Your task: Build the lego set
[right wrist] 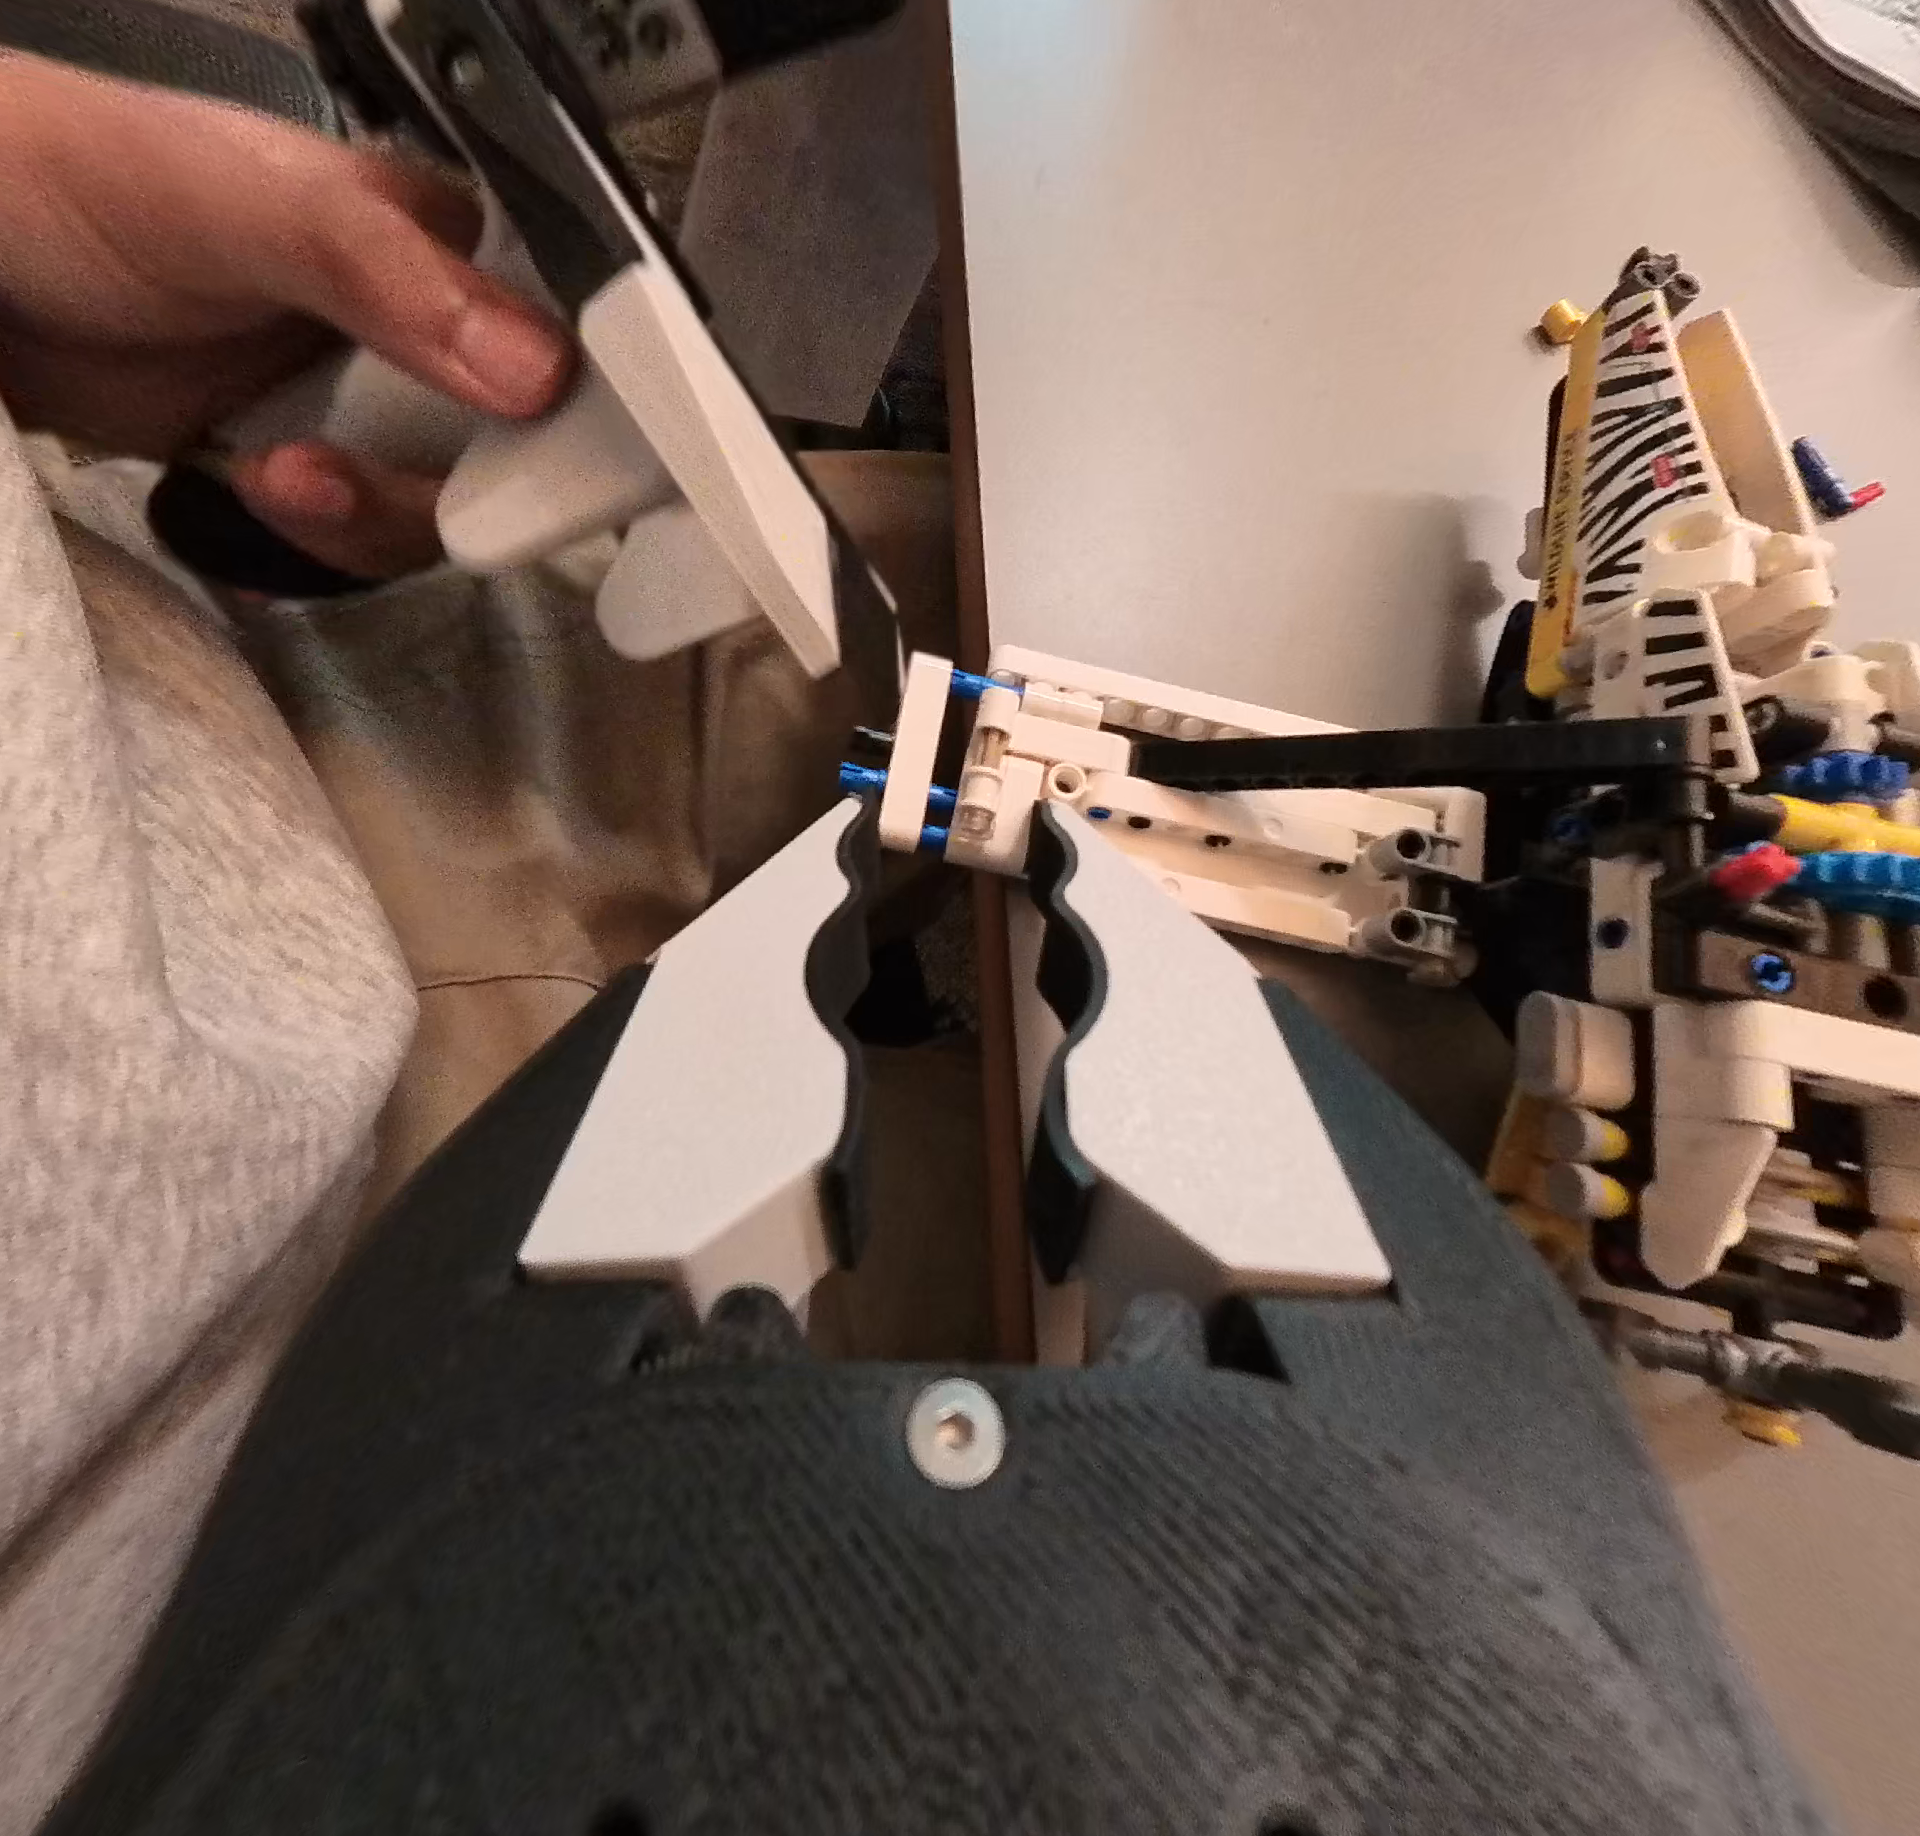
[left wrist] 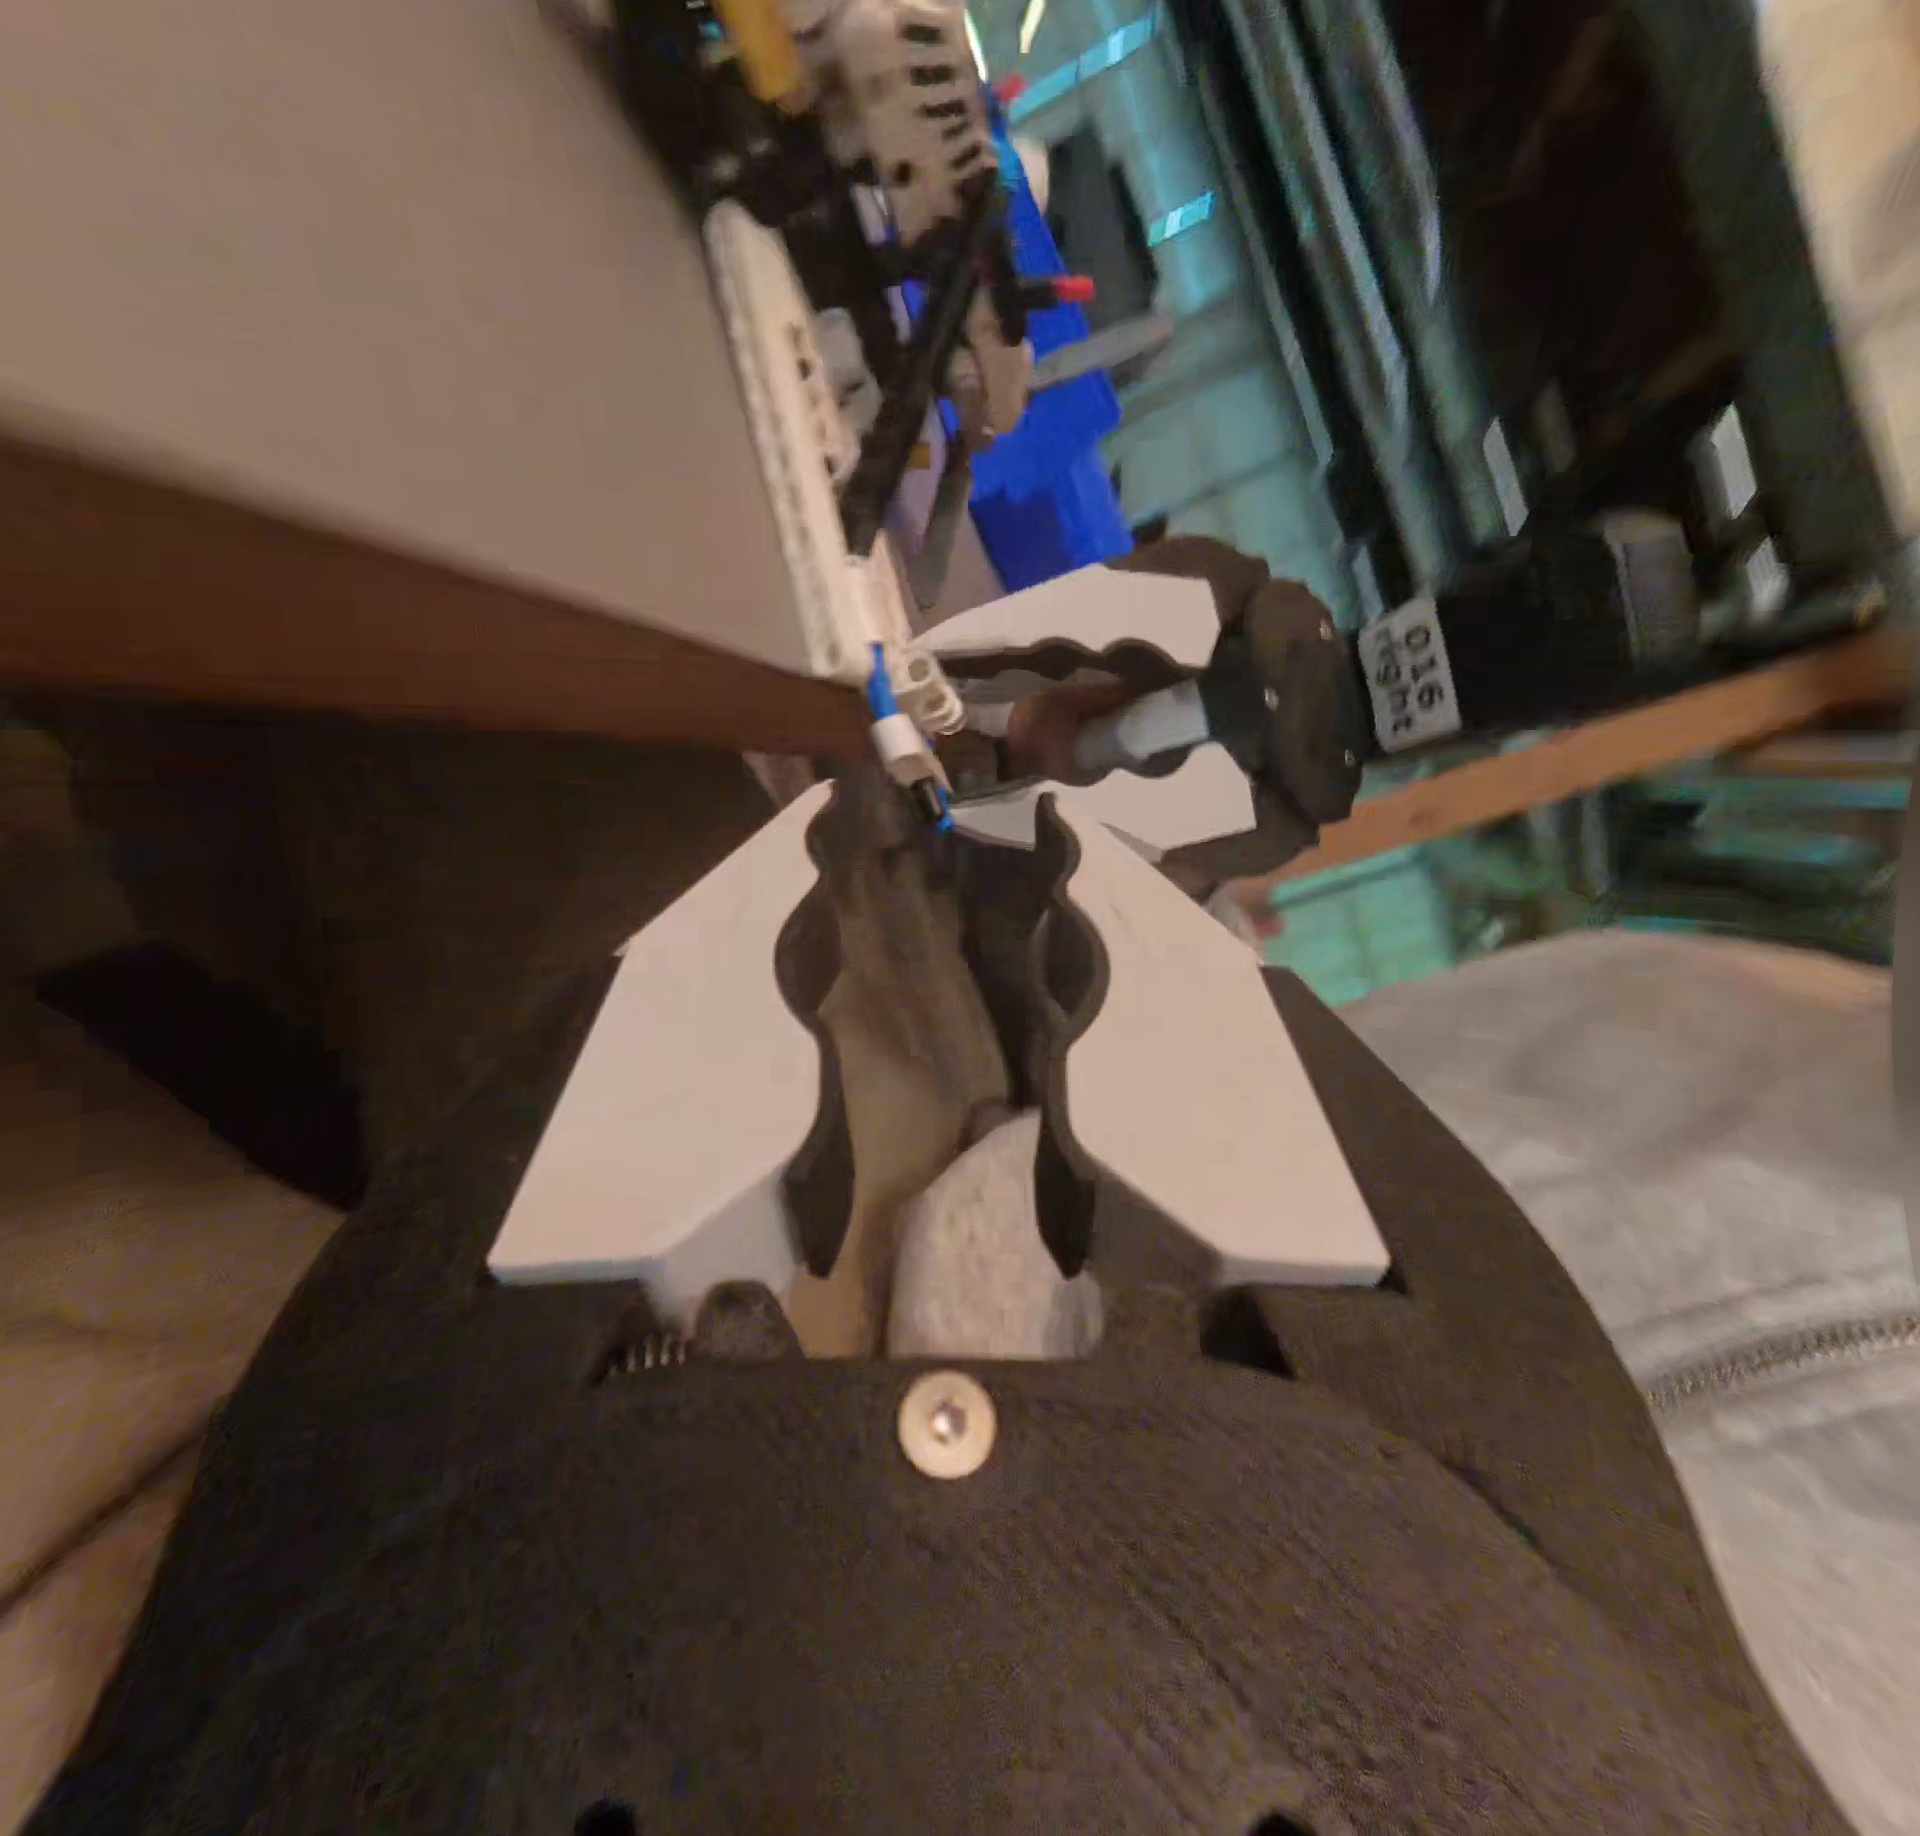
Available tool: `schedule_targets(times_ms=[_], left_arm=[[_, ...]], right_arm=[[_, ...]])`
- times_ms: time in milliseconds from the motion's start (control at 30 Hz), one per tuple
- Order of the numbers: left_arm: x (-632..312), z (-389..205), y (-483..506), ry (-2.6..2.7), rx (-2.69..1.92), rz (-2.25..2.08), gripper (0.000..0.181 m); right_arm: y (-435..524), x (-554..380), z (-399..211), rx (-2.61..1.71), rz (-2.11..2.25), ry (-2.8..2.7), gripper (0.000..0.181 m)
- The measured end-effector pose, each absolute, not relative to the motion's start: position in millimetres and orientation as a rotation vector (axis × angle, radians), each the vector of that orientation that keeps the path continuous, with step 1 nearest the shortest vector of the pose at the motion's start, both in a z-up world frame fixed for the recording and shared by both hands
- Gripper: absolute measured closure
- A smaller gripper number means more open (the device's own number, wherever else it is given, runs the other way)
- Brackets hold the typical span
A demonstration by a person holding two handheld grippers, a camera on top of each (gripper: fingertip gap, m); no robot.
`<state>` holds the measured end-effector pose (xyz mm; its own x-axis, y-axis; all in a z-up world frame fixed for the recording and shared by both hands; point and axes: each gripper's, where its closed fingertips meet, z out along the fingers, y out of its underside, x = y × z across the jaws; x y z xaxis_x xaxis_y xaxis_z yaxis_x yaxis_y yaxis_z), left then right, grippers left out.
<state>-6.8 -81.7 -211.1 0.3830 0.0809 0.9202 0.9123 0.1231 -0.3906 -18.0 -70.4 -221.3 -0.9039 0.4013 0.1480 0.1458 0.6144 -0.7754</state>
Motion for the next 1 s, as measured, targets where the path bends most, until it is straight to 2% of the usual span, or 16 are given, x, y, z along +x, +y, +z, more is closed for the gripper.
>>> schedule_targets(times_ms=[267, 467, 600, 767, 1000], left_arm=[[-21, -214, -65, -1.157, -0.996, -0.881, 0.175], [-24, -216, -66, -1.187, -0.871, -0.965, 0.176], [-27, -214, -67, -1.188, -0.842, -0.973, 0.176], [-28, -213, -67, -1.182, -0.846, -0.980, 0.176], [-29, -213, -67, -1.192, -0.882, -0.951, 0.175]], right_arm=[[-72, -18, -222, -0.418, 1.169, -2.527, 0.153], [-74, -20, -223, -0.395, 1.134, -2.523, 0.152], [-76, -22, -223, -0.401, 1.114, -2.503, 0.141], [-78, -22, -223, -0.510, 1.067, -2.523, 0.138], [-79, -24, -224, -0.582, 1.063, -2.511, 0.141]])
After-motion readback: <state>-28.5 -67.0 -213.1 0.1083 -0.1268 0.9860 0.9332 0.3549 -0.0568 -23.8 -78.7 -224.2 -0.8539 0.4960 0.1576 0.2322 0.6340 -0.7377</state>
